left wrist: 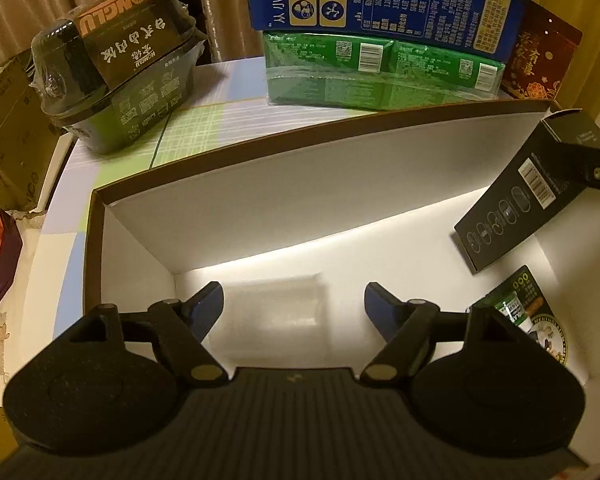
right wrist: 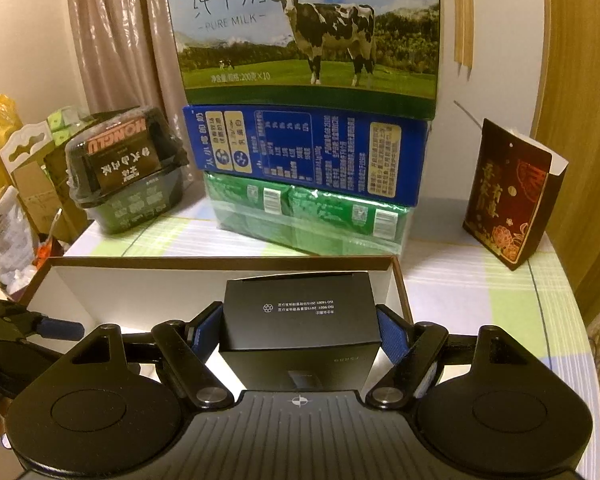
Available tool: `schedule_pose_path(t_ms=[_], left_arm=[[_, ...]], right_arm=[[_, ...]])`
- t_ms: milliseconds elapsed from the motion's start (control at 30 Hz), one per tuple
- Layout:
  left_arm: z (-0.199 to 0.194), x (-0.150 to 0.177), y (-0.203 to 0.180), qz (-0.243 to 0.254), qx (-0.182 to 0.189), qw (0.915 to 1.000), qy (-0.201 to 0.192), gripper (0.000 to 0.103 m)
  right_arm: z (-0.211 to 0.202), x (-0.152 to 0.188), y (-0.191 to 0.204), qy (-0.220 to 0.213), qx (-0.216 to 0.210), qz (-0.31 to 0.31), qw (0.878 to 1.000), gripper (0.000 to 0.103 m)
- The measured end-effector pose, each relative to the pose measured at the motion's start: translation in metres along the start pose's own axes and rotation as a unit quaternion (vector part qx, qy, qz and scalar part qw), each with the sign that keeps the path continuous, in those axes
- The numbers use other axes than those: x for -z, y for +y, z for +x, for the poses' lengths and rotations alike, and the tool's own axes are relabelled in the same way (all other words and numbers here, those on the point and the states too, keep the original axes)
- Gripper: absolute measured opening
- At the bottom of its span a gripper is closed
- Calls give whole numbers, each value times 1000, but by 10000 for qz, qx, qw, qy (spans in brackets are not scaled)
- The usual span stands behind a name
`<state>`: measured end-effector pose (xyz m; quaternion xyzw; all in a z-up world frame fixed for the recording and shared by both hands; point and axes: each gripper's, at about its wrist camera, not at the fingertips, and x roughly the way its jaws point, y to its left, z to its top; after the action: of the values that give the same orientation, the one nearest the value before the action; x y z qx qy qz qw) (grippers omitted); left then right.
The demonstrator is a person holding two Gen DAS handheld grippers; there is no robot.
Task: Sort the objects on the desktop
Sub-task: 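Lower the cup with the left tool while the right tool sets the shaver box upright, releasing both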
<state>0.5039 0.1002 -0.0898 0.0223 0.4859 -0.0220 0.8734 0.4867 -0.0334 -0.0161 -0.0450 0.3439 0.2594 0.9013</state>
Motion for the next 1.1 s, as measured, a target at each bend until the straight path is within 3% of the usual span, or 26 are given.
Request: schedule_pose_path(t_ms=[233, 333, 633, 1100], left_arm=[[-2, -1, 0, 9, 23, 10000, -40, 76], [-4, -1, 1, -6, 80, 10000, -57, 77], [-27, 1, -1, 26, 178, 9996, -235, 83], [-76, 23, -8, -1, 299, 9989, -361, 87]], right_arm=[[7, 1, -3, -84, 104, -4, 9999, 78], [2, -1, -5, -150, 37, 21, 9999, 84], [-23, 2, -7, -159, -142, -136, 9997, 95], [-67, 23, 0, 107, -402, -168, 9990, 101]])
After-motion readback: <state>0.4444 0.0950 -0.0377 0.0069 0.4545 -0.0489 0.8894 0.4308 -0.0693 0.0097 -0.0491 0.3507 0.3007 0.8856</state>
